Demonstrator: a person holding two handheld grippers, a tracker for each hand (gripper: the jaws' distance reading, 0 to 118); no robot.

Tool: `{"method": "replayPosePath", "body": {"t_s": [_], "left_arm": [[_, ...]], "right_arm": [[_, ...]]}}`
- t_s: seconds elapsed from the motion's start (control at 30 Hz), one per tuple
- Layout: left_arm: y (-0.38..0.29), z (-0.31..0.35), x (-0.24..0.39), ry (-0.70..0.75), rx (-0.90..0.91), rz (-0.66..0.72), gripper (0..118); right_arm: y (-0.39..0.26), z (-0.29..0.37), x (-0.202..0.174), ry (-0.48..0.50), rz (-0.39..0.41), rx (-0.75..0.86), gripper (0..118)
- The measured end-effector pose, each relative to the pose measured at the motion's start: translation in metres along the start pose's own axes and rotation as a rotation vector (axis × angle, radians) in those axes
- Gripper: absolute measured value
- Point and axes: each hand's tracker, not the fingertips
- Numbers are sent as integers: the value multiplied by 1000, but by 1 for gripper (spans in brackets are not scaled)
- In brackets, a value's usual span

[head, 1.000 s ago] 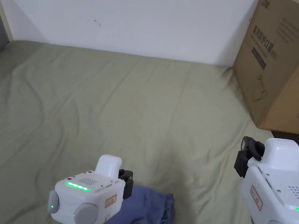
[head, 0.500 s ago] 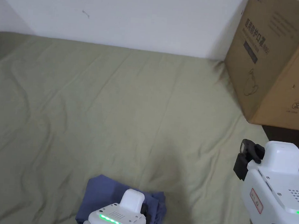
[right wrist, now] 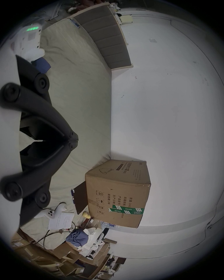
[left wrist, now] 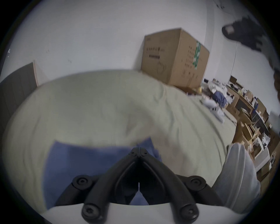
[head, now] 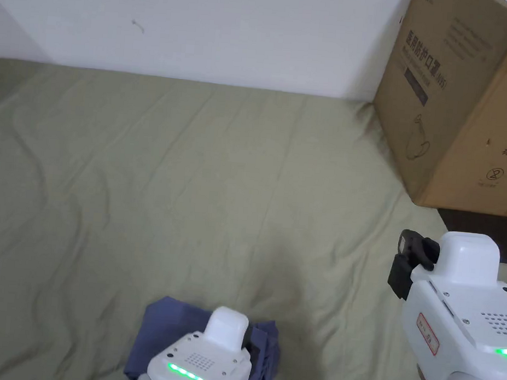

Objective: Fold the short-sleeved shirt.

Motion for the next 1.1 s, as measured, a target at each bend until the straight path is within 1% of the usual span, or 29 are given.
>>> {"method": "replayPosePath", "body": {"t_s": [0.03, 0.17, 0.3, 0.4, 0.5, 0.6, 0.73, 0.87, 1.1], "left_arm": [[12, 9, -2, -6, 36, -5, 0], [64, 47, -16, 49, 183, -27, 0], [106, 81, -34, 131, 319, -65, 0], [129, 103, -50, 194, 393, -96, 0], [144, 123, -69, 235, 447, -78, 0], [149, 138, -89, 307, 476, -75, 0], [145, 152, -112, 362, 479, -61, 0], [136, 161, -131, 414, 478, -30, 0], [127, 164, -145, 430, 463, 19, 0]], "right_arm": [[2, 2, -1, 3, -2, 7, 0], [10, 10, -9, 24, -9, 41, 0], [18, 16, -17, 41, -9, 83, 0], [22, 20, -23, 49, -4, 117, 0], [24, 22, -28, 52, 1, 136, 0], [25, 23, -33, 54, 8, 152, 0], [26, 21, -38, 52, 13, 169, 0], [26, 20, -41, 51, -1, 178, 0], [27, 18, -46, 55, 5, 180, 0]]}}
